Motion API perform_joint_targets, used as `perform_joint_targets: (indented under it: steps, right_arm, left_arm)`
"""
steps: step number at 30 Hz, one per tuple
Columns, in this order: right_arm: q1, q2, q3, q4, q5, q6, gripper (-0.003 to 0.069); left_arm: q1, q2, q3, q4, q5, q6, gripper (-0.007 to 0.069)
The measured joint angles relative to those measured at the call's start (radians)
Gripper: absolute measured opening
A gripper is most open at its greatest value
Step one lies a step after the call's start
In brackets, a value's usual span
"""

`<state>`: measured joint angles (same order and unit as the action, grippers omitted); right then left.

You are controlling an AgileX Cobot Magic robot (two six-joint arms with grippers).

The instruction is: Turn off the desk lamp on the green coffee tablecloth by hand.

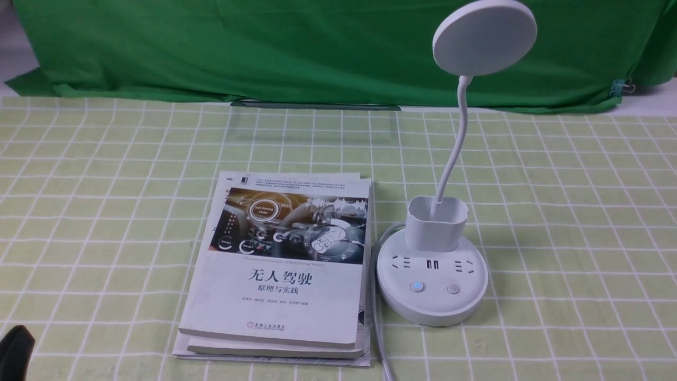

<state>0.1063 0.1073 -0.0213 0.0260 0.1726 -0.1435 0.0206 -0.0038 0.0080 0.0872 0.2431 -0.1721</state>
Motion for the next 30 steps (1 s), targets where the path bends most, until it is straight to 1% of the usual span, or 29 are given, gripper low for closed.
perform_joint_targets:
  steps: [2,5,8,15,30]
  right_arm:
    - [-0.008,-0.076,0.024,0.0,0.003,-0.002,0.0041]
    - [-0.008,-0.104,0.027,0.0,0.034,-0.002,0.0041]
    - [-0.008,-0.105,0.031,0.0,0.066,-0.003,0.0041]
    - [-0.008,-0.105,0.031,0.0,0.071,-0.003,0.0043]
    - [-0.008,-0.105,0.031,0.0,0.071,-0.003,0.008]
  left_arm:
    - [0.0,0.0,0.0,0.0,0.0,0.0,0.041]
    - [0.0,0.0,0.0,0.0,-0.001,0.0,0.041]
    - [0.0,0.0,0.0,0.0,-0.001,0.0,0.041]
    - [0.0,0.0,0.0,0.0,0.0,0.0,0.041]
    - [0.0,0.0,0.0,0.0,0.0,0.0,0.041]
